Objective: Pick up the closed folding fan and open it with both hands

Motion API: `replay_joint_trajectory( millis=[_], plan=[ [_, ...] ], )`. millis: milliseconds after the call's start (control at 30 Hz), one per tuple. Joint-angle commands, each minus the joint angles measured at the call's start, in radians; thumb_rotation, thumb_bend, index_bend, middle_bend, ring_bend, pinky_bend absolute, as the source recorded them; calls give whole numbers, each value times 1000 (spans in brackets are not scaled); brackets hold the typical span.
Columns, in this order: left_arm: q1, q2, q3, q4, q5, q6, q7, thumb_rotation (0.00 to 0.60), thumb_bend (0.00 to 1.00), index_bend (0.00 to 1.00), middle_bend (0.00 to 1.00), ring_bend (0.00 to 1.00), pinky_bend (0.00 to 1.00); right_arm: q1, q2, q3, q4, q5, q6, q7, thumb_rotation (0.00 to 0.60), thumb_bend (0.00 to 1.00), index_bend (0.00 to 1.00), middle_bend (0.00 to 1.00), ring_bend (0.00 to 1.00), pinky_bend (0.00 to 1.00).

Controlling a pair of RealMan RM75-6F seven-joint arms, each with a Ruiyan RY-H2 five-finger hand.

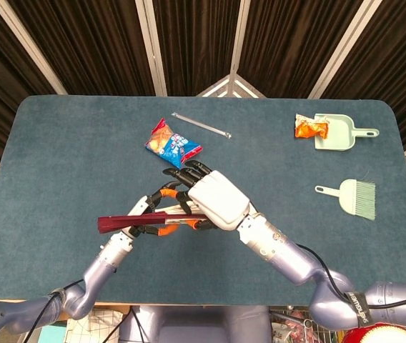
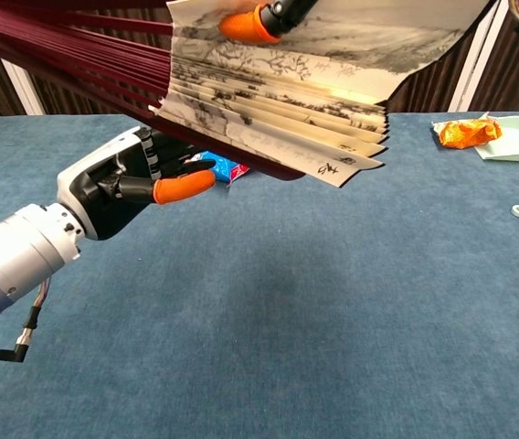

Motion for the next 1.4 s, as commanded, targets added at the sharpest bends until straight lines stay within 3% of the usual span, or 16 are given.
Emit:
replay_joint_trajectory(
  millis=[33, 667, 933, 1400],
  plan=[
    [-3, -3, -2, 2, -4, 1, 8, 600, 452, 371, 110, 0, 25, -2, 1, 0, 1, -4, 1, 3, 600, 446, 732, 162, 226, 151],
    [-39, 1, -22, -5, -27, -35, 30, 600, 482, 410, 130, 0, 48, -18, 11, -7, 13, -32, -3, 40, 600, 446, 732, 162, 226, 151],
    [-50, -12, -23, -1, -32, -44, 43, 600, 553, 496, 200, 0, 57, -31, 23, -8, 16, -41, 2, 57, 600, 446, 732, 162, 226, 151],
    [-66, -23, -52, 9, -72, -77, 85, 600, 582, 542, 233, 0, 75, -75, 78, -20, 6, -91, 13, 108, 600, 446, 732, 162, 226, 163]
  ],
)
